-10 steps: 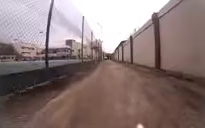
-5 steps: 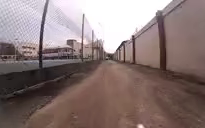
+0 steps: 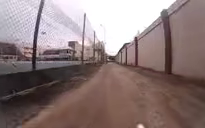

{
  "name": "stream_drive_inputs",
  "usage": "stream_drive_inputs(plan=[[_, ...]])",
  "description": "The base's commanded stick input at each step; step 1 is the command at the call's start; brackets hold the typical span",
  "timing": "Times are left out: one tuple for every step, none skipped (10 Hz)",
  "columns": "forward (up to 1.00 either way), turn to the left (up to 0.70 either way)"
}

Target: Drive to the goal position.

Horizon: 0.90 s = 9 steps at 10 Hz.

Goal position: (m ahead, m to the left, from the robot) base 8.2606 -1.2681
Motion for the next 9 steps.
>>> stream_drive_inputs(plan=[[0.7,-0.35],[0.7,-0.35],[0.7,-0.14],[0.7,-0.07],[0.7,-0.29],[0.7,-0.09],[0.7,-0.21],[0.7,-0.3],[0.7,0.0]])
